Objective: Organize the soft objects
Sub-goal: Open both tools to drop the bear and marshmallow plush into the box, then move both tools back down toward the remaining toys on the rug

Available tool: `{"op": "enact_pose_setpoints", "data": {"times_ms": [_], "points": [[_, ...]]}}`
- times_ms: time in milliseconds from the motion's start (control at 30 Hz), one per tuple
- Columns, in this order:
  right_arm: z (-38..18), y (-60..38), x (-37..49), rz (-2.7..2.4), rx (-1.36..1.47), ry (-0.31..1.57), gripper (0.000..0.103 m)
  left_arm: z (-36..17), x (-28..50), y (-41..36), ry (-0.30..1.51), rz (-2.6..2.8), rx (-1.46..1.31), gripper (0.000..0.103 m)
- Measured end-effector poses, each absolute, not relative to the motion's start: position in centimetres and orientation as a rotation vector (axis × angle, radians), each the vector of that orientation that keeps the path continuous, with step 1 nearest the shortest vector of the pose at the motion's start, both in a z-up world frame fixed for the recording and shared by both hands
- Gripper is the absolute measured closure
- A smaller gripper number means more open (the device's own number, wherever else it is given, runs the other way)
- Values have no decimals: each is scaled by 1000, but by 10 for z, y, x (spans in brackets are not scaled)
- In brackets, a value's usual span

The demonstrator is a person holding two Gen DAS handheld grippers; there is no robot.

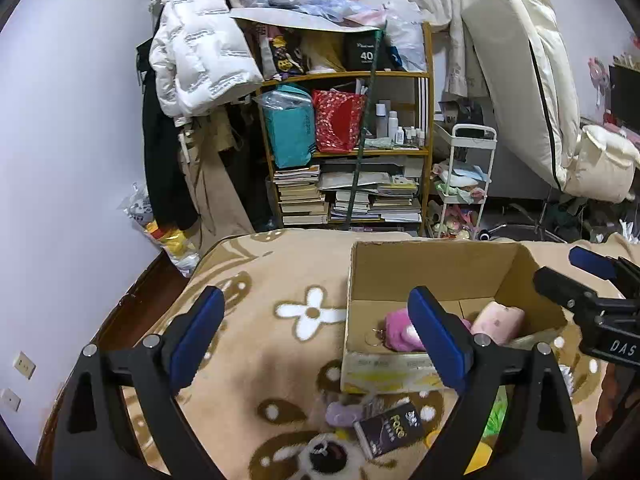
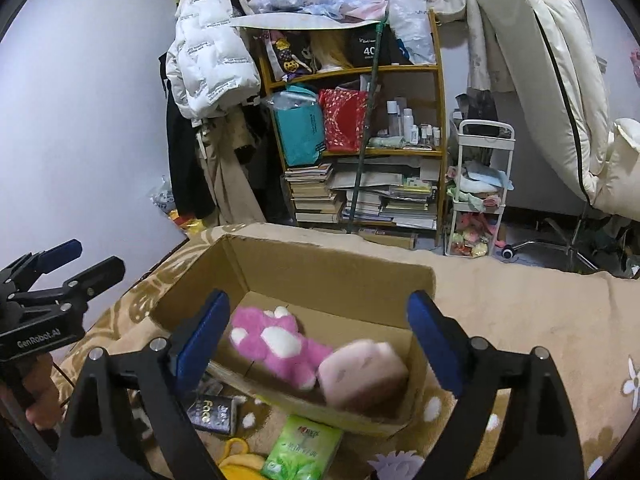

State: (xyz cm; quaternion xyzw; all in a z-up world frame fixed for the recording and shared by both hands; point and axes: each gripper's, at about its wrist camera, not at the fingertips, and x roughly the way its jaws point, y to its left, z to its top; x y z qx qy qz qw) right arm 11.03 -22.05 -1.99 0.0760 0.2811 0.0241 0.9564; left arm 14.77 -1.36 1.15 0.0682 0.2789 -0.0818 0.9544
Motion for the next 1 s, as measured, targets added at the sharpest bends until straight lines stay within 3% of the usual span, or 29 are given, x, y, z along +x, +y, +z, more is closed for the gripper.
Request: {"op": "enact_pose_setpoints", "data": {"times_ms": [100, 533, 1000], "points": [[-6, -213, 94, 18, 119, 537, 0, 22, 138, 5, 582, -158, 99, 8], [35, -193, 28, -1, 91, 522, 0, 37, 92, 30, 615, -150, 125, 8], [17, -168, 6, 18, 37, 581, 0, 21, 81, 25, 666, -142, 212, 8]]}}
